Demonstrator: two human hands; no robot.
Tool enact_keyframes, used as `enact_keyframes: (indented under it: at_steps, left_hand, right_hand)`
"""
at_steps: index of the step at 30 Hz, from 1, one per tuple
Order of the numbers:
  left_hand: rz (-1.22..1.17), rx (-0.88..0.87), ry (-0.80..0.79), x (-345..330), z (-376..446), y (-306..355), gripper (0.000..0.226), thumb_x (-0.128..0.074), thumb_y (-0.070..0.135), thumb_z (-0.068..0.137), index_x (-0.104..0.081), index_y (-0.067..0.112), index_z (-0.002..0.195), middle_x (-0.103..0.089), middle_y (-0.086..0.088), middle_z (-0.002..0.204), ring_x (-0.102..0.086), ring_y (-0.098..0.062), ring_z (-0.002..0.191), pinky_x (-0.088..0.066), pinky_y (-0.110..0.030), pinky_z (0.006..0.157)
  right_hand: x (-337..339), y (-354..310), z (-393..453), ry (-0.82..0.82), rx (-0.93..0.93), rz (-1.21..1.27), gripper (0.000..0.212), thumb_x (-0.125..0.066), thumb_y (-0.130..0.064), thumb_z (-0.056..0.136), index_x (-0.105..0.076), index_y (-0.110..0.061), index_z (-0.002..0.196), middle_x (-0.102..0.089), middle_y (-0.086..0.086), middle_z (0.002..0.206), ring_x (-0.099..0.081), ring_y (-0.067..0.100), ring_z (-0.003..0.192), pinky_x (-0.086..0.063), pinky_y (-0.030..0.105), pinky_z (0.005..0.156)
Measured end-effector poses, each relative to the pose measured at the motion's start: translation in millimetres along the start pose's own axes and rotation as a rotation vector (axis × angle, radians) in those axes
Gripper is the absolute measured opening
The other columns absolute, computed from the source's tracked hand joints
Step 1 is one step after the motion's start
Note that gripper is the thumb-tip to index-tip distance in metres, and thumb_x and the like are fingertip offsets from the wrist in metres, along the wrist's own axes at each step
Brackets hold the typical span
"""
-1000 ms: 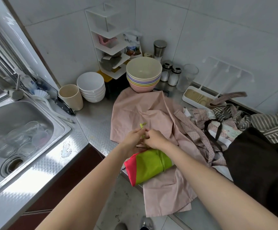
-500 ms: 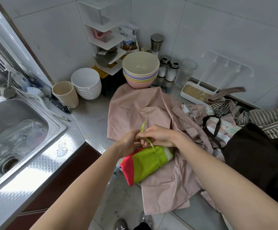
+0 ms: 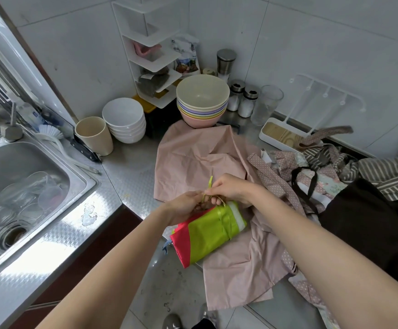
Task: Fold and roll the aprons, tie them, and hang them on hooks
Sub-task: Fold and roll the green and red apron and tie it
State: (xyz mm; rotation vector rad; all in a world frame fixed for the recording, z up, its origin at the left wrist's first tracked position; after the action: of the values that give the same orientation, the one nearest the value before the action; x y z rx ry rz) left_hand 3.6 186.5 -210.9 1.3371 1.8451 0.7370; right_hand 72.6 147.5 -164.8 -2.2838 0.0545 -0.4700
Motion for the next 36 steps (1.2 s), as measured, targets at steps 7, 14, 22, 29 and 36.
enact_keyframes:
  at_steps: [7, 14, 22, 29, 36]
  left_hand:
    - [-0.053, 0.002, 0.051, 0.2, -0.5, 1.8, 0.009, -0.056, 0.001, 0.090, -0.059, 0.009, 0.088, -0.061, -0.004, 0.081, -0.058, -0.010, 0.073, -0.047, -0.017, 0.069]
    - [-0.264, 0.079, 0.106, 0.8, -5.5, 5.6, 0.014, -0.049, 0.008, 0.091, -0.056, 0.016, 0.082, -0.062, 0.004, 0.057, -0.031, -0.008, 0.054, -0.022, -0.017, 0.043]
    - [-0.067, 0.044, 0.253, 18.5, -5.0, 2.0, 0.006, -0.060, 0.004, 0.086, -0.057, 0.009, 0.087, -0.063, -0.006, 0.068, -0.048, -0.006, 0.042, -0.033, -0.016, 0.039]
    - [0.240, -0.114, 0.369, 23.2, -4.2, 20.0, 0.026, -0.064, 0.003, 0.084, -0.044, 0.013, 0.071, -0.058, -0.009, 0.062, -0.051, 0.001, 0.034, -0.038, -0.013, 0.036]
    - [0.531, -0.147, 0.431, 23.8, -1.6, 20.2, 0.027, -0.060, 0.010, 0.085, -0.042, 0.015, 0.066, -0.056, 0.000, 0.053, -0.043, 0.001, 0.028, -0.034, -0.012, 0.034]
  right_hand:
    - [21.8, 1.3, 1.6, 0.283, -0.012, -0.277, 0.033, -0.067, -0.013, 0.084, -0.058, -0.016, 0.052, -0.055, -0.011, 0.037, -0.055, -0.004, 0.039, -0.041, 0.006, 0.054]
    - [24.7, -21.9, -10.7, 0.461, 0.149, -0.475, 0.018, -0.071, -0.028, 0.081, -0.065, -0.011, 0.079, -0.061, -0.004, 0.063, -0.057, 0.015, 0.073, -0.046, 0.028, 0.070]
    - [12.7, -23.6, -14.3, 0.451, 0.218, -0.469, 0.008, -0.068, -0.020, 0.080, -0.066, -0.013, 0.081, -0.070, 0.006, 0.084, -0.063, 0.020, 0.082, -0.050, 0.033, 0.074]
    - [13.4, -10.2, -25.3, 0.470, 0.199, -0.214, 0.018, -0.073, -0.015, 0.078, -0.073, -0.001, 0.088, -0.072, 0.010, 0.091, -0.054, 0.006, 0.079, -0.035, 0.001, 0.059]
    - [11.6, 1.5, -28.5, 0.460, 0.154, -0.178, 0.019, -0.072, -0.015, 0.080, -0.073, -0.003, 0.095, -0.072, 0.010, 0.098, -0.053, 0.005, 0.082, -0.033, -0.003, 0.058]
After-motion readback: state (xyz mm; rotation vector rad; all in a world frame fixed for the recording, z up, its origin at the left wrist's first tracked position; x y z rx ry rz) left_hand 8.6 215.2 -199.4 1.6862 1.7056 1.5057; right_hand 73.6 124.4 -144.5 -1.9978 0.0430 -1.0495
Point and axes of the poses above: each hand's wrist, its own z-axis towards the middle knuckle, its own x-axis out of the back of the hand, y = z × x, the point moved 9 cm from there along z, towards the middle knuckle
